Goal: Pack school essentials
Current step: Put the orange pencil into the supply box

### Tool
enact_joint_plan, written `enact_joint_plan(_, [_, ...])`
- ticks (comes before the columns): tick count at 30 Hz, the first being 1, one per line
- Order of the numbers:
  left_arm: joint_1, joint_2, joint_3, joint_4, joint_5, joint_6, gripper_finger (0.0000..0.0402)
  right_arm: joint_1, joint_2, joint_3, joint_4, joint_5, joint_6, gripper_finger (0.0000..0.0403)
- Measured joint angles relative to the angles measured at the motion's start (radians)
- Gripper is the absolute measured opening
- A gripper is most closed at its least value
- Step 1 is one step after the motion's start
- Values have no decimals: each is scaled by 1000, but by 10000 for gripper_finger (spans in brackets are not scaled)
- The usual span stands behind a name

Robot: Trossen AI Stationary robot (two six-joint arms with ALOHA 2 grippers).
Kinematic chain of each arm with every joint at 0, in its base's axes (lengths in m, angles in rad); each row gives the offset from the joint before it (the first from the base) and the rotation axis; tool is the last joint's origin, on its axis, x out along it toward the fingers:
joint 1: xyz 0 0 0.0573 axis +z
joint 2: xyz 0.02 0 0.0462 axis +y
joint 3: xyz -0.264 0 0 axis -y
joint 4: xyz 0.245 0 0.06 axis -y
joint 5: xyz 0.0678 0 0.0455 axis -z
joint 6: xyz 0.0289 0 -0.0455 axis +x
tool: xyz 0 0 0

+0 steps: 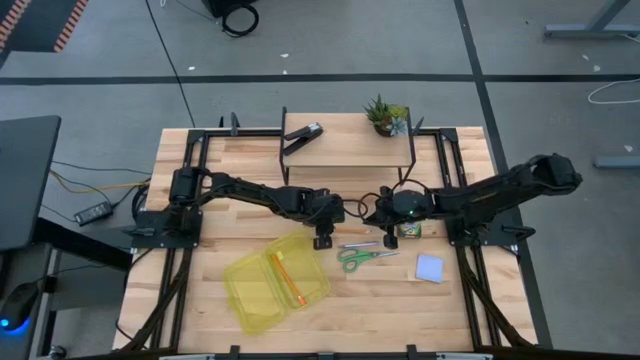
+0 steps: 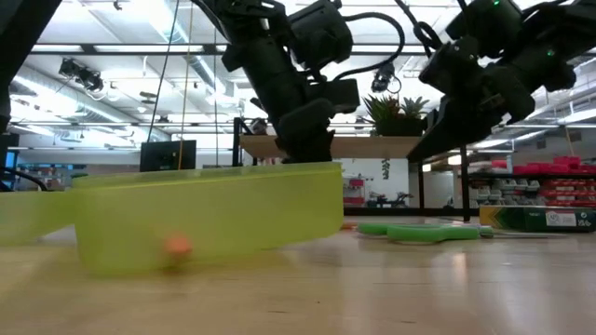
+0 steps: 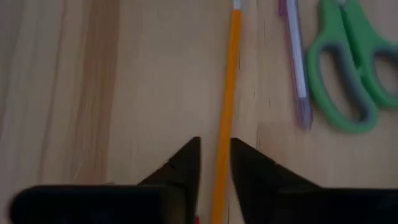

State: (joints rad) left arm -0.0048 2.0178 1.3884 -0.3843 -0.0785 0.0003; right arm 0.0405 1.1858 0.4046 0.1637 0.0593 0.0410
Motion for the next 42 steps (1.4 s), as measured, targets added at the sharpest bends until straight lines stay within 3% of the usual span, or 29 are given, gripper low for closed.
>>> enact_joint_plan(5, [-4, 0, 0, 8, 6, -12, 179, 2, 28, -4, 1, -5, 28, 24])
enact_joint_plan(9, [-11, 0, 0, 3, 6, -15, 202, 2, 101, -7, 34, -5, 57, 40])
enact_joint_plan(16, [-22, -2, -29, 15, 6, -16, 188, 2, 226, -6, 102, -8, 57, 90])
enact_joint_plan(22, [-24, 6, -42, 32, 5, -21, 196, 2, 248, -6, 101, -8, 63, 114])
enact_joint_plan(36, [-32, 61, -40, 43, 2, 11, 183, 2, 288, -41, 113, -8, 103, 112])
enact_joint_plan(42, [-32, 61, -40, 41, 2, 12, 182, 2, 288, -42, 91, -3, 105, 64])
